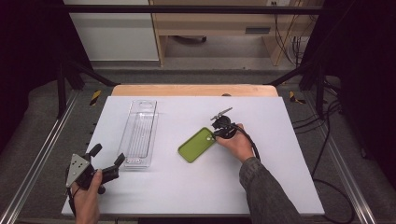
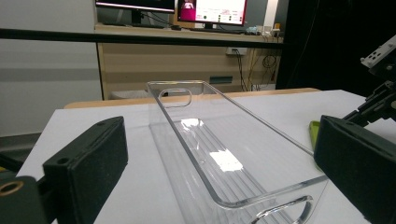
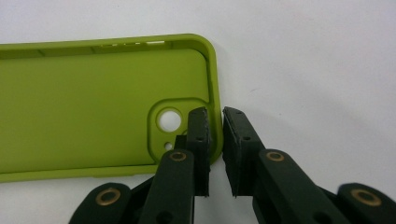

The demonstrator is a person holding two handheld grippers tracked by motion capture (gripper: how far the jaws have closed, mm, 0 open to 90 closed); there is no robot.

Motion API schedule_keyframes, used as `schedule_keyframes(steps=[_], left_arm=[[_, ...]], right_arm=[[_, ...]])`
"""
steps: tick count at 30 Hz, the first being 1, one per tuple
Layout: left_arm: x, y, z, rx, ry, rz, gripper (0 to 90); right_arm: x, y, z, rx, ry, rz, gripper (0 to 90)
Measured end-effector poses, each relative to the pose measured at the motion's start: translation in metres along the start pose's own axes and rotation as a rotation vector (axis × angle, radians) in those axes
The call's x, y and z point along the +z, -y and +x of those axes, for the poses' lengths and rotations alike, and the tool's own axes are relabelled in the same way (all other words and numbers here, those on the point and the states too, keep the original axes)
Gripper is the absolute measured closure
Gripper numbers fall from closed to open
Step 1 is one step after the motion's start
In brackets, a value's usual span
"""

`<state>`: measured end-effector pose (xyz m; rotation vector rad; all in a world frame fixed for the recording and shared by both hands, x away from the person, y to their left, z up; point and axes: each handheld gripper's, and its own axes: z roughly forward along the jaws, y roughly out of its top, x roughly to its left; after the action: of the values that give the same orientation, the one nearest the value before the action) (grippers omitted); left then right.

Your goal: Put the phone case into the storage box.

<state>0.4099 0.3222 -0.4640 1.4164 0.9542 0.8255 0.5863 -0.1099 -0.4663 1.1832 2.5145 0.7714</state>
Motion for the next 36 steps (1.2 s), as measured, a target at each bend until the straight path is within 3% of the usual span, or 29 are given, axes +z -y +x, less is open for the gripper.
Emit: schedule_keyframes(steps=[23,36], left_arm=[[0.0011,0.0003,-0.0014,0.006,0.005,0.008,2.9],[0.0007,0.0003,-0.0007,0.004,0.002,0.006,2.9]], right_arm=[[0.0017,-0.0005,0.0019,-0.03,0.018,0.006,81.9],[-0.0039,-0.0008,-0.0014,-0.001,-0.01,-0.008,83.0]])
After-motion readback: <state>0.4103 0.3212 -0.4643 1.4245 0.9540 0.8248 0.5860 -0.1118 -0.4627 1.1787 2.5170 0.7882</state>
